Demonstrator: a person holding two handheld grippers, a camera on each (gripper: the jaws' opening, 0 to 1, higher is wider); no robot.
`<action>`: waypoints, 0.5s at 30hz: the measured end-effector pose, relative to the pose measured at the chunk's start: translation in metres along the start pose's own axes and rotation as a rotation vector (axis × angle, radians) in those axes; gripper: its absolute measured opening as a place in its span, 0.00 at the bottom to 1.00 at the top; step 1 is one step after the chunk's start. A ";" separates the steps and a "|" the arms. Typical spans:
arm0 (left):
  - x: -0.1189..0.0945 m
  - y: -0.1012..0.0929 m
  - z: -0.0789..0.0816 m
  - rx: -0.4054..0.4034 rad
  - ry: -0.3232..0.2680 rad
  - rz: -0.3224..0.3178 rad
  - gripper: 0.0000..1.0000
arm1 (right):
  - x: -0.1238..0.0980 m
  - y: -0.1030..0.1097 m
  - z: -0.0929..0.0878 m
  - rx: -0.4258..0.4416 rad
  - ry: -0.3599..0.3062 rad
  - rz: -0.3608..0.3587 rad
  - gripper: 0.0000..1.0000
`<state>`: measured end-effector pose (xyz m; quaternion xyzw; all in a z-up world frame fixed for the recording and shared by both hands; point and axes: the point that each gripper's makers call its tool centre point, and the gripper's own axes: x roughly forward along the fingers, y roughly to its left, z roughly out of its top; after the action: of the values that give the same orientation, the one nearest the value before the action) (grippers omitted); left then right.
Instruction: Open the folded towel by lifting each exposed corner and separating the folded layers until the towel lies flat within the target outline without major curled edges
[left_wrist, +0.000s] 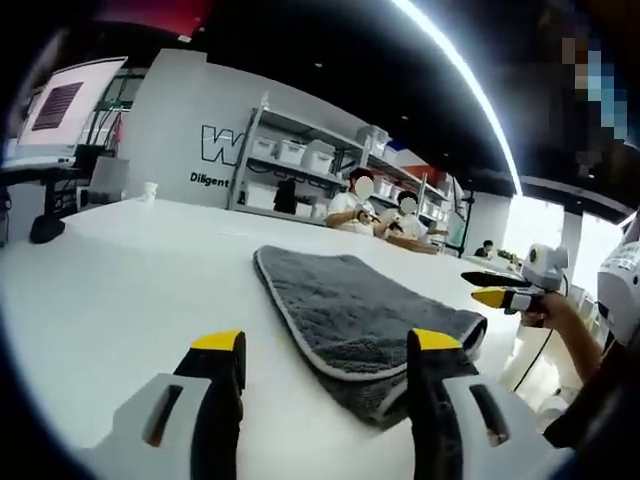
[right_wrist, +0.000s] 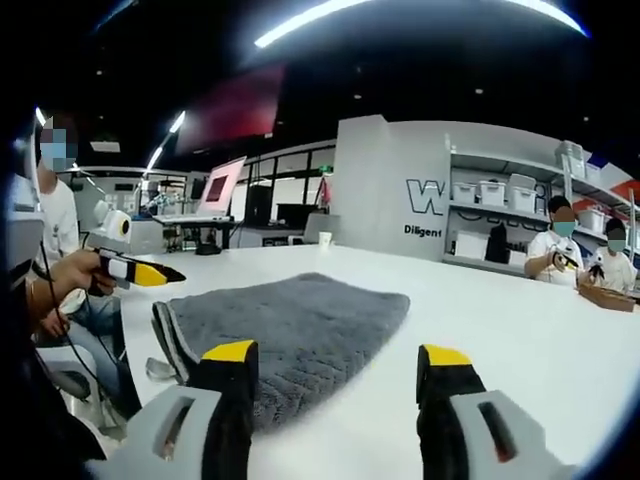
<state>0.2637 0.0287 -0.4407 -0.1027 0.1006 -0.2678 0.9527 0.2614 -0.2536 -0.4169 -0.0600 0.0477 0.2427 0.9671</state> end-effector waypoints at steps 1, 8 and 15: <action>0.001 0.000 -0.002 0.013 0.012 0.004 0.72 | 0.000 0.000 -0.001 0.001 0.004 -0.004 0.70; 0.002 0.003 -0.005 0.014 0.026 0.014 0.85 | -0.002 -0.003 -0.004 0.005 0.017 -0.024 0.79; 0.004 0.004 -0.003 0.008 0.016 0.029 0.91 | -0.002 -0.007 -0.003 -0.003 0.017 -0.042 0.99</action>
<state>0.2683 0.0294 -0.4448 -0.0954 0.1087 -0.2550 0.9561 0.2627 -0.2609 -0.4188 -0.0645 0.0544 0.2221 0.9714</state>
